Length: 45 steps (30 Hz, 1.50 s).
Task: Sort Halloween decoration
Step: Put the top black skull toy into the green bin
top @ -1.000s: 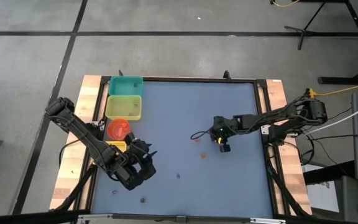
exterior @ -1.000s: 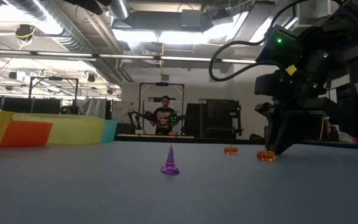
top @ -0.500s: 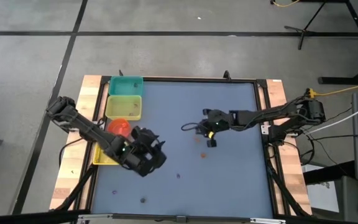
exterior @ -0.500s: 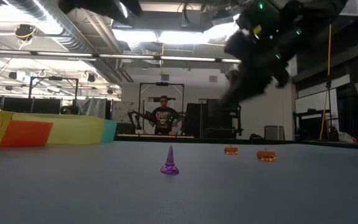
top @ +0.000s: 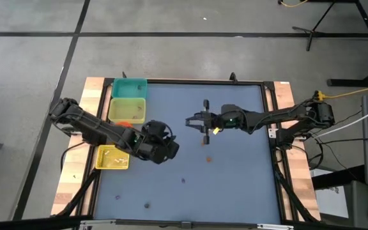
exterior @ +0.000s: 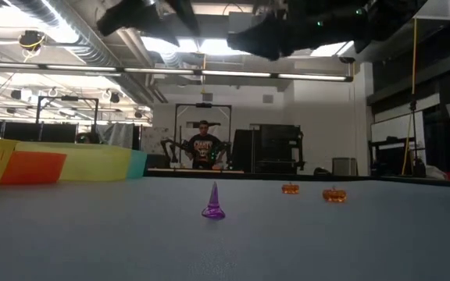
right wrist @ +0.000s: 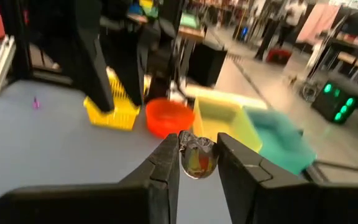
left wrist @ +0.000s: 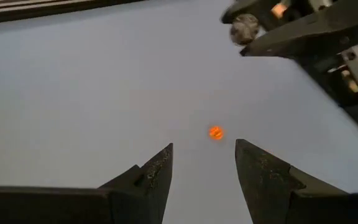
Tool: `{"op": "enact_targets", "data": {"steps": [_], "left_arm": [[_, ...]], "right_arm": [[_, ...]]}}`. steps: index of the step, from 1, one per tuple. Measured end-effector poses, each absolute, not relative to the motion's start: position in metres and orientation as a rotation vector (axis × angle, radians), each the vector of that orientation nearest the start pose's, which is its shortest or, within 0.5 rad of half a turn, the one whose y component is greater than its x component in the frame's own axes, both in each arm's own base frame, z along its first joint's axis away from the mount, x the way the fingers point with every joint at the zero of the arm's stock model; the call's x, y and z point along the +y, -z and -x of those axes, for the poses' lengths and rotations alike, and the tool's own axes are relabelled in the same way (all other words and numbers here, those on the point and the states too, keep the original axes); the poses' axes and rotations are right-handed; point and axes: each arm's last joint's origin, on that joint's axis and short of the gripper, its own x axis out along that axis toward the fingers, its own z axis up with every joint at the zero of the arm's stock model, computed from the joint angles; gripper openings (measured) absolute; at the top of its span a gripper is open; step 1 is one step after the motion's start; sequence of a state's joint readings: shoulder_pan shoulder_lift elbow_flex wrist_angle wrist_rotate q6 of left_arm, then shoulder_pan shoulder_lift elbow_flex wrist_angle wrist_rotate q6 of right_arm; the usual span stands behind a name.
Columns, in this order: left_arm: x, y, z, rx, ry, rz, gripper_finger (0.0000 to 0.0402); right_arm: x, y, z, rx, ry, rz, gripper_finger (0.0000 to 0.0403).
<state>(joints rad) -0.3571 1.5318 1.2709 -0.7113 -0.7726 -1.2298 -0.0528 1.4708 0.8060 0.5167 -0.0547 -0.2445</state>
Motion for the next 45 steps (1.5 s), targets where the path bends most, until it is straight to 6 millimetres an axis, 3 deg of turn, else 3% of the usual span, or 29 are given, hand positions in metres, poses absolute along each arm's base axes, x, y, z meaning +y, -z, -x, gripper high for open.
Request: {"op": "enact_targets", "data": {"steps": [12,32,45], "left_arm": [[-0.065,-0.308,-0.328,0.290,-0.679,0.689,0.0157],[-0.038,-0.314,-0.338,0.263,-0.619,0.804,0.0156],[-0.038,-0.314,-0.338,0.268,-0.624,0.798,0.0097]], "right_arm": [[-0.014,-0.252,-0.319,0.099,-0.064,0.319,0.0088],[-0.013,-0.259,-0.319,0.022,-0.091,0.423,0.0088],[-0.013,-0.259,-0.319,0.014,-0.093,0.424,0.0088]]}}
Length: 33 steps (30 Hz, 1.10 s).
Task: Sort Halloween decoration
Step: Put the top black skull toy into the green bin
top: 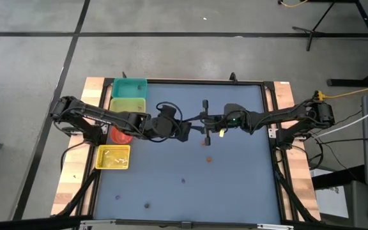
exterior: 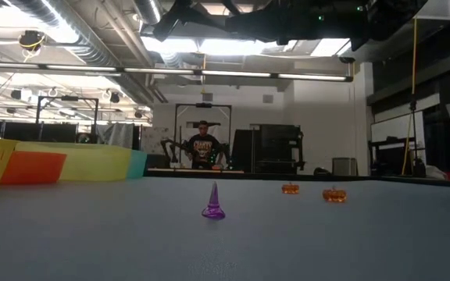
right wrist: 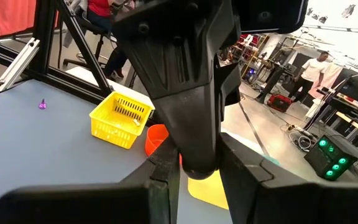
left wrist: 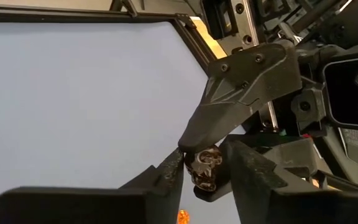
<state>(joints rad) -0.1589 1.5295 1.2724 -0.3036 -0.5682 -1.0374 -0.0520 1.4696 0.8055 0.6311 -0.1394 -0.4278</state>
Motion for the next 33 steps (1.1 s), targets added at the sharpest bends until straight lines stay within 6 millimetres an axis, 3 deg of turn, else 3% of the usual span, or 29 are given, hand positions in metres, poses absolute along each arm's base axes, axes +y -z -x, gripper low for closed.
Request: {"op": "enact_targets", "data": {"steps": [9,22,33], "left_arm": [[-0.0383,-0.3136,-0.3373,0.271,-0.626,0.796,0.0067],[-0.0383,-0.3134,-0.3373,0.272,-0.626,0.795,0.0060],[-0.0341,-0.3139,-0.3378,0.284,-0.613,0.769,0.0059]], "right_arm": [[-0.0126,-0.2590,-0.3193,0.015,-0.092,0.424,0.0088],[-0.0127,-0.2588,-0.3193,0.019,-0.089,0.423,0.0091],[-0.0134,-0.2593,-0.3194,0.019,-0.067,0.420,0.0204]]}}
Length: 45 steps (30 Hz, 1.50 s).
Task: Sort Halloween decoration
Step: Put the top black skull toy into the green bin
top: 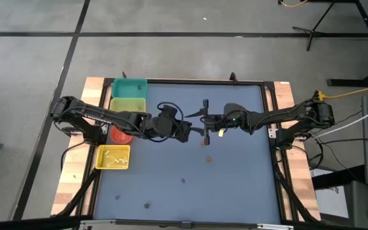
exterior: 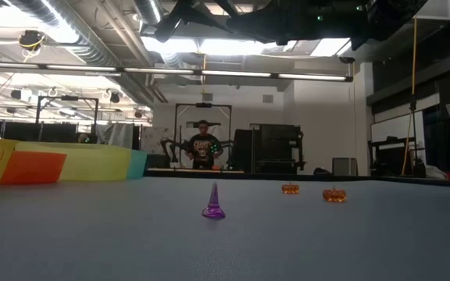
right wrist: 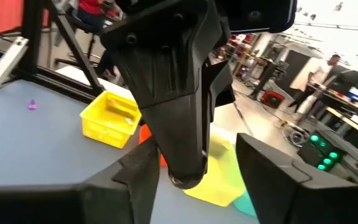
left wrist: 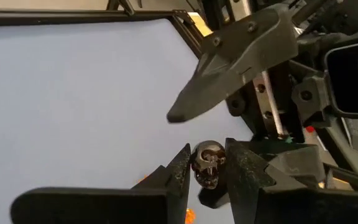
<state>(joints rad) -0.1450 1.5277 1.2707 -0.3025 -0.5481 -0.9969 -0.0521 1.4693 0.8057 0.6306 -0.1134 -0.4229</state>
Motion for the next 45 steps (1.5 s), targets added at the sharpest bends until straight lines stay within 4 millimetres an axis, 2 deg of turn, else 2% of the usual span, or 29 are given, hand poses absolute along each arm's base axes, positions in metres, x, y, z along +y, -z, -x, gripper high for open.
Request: {"op": "enact_targets", "data": {"steps": [4,9,17,26,33,39,45], "left_arm": [[-0.025,-0.316,-0.336,0.298,-0.605,0.772,0.0059],[-0.013,-0.319,-0.329,0.341,-0.607,0.787,0.0059],[0.018,-0.320,-0.311,0.442,-0.722,0.693,0.0059],[0.078,-0.299,-0.283,0.748,-0.947,0.498,0.0059],[0.128,-0.293,-0.249,0.943,-1.137,0.376,0.0059],[0.164,-0.293,-0.225,0.983,-1.244,0.392,0.0059],[0.185,-0.292,-0.208,0.980,-1.327,0.438,0.0059]], "right_arm": [[-0.015,-0.260,-0.320,0.028,-0.017,0.421,0.0229],[-0.018,-0.256,-0.319,0.085,0.073,0.422,0.0241],[-0.020,-0.236,-0.315,0.311,0.113,0.425,0.0241],[-0.019,-0.214,-0.306,0.554,0.079,0.314,0.0241],[-0.018,-0.209,-0.303,0.602,0.049,0.285,0.0241],[-0.017,-0.209,-0.303,0.595,0.004,0.271,0.0241],[-0.016,-0.209,-0.303,0.591,-0.010,0.236,0.0241]]}}
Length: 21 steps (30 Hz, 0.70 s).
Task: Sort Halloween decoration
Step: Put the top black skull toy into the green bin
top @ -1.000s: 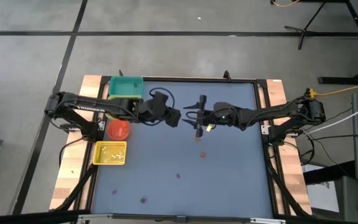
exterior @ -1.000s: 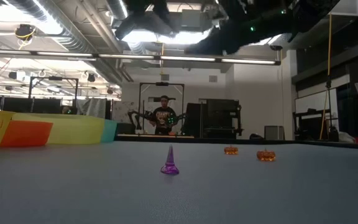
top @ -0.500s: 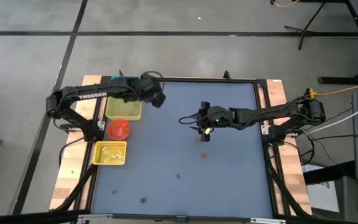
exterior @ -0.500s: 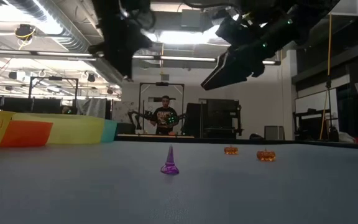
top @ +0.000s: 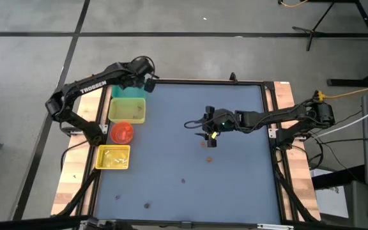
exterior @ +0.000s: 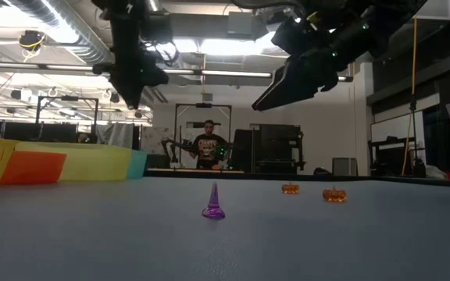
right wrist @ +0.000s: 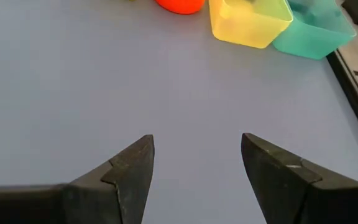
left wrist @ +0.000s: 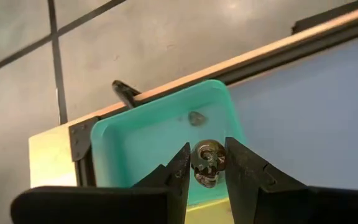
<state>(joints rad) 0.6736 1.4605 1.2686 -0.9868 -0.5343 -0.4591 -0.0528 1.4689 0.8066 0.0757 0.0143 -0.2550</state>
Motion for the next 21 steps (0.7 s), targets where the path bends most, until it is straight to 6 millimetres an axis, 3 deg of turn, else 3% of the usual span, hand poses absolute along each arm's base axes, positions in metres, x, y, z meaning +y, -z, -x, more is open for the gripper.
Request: {"op": "enact_targets", "data": {"steps": [5,11,21], "left_arm": [[0.193,-0.278,-0.196,1.024,-1.372,0.468,0.0059],[0.192,-0.242,-0.184,1.103,-1.393,0.486,0.0059],[0.190,-0.202,-0.180,1.064,-1.376,0.449,0.0060]], "right_arm": [[-0.016,-0.209,-0.303,0.592,-0.004,0.216,0.0241],[-0.016,-0.209,-0.303,0.592,-0.003,0.214,0.0241],[-0.016,-0.209,-0.303,0.593,-0.003,0.214,0.0241]]}}
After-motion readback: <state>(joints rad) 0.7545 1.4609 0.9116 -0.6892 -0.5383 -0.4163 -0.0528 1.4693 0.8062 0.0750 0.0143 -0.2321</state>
